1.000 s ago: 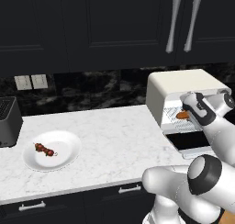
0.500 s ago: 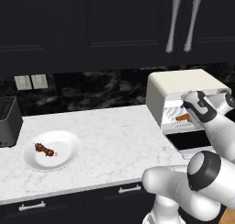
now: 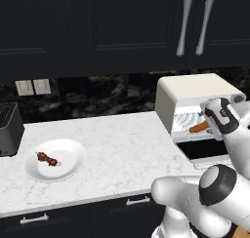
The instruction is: Pick up the kebab skewer and baguette bread, and place them inside the toaster oven. Close the toaster oven door and start by setting the timer.
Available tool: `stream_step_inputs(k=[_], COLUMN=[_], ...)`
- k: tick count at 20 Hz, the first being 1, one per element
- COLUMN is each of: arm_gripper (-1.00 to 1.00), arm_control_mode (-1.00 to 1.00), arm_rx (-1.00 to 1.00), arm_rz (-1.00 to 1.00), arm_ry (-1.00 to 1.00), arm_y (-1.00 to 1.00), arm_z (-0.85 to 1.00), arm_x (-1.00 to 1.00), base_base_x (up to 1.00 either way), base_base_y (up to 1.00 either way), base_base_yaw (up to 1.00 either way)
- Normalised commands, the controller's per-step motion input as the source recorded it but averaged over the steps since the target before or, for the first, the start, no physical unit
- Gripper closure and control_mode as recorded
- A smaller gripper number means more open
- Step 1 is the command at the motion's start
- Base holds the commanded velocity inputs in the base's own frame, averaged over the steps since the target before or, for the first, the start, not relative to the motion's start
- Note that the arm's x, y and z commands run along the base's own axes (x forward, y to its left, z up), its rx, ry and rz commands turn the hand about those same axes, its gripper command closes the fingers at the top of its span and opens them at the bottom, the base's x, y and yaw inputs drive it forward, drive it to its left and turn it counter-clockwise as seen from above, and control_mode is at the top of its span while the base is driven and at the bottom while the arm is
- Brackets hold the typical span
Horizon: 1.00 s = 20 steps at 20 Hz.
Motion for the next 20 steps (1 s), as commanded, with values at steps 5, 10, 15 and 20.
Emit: stream_step_inputs(k=[5,10,15,20], arm_gripper=[-1.0,-1.0,-1.0,-1.0], arm_control_mode=[-1.0,-1.0,-1.0,-1.0], arm_rx=[0.0,0.0,-0.04,-0.22], arm_rz=[0.0,0.0,0.1,0.3], arm_ry=[0.0,0.0,0.06,0.15], arm_y=[0.0,0.0,0.25,0.85], arm_z=[0.25,0.4,0.57,0.51], arm_x=[-0.62,-0.62,-1.0,-0.9], base_base_x=[0.0,0.0,0.0,0.0], base_base_y=[0.0,0.0,0.0,0.0], base_base_yaw=[0.0,0.0,0.0,0.0])
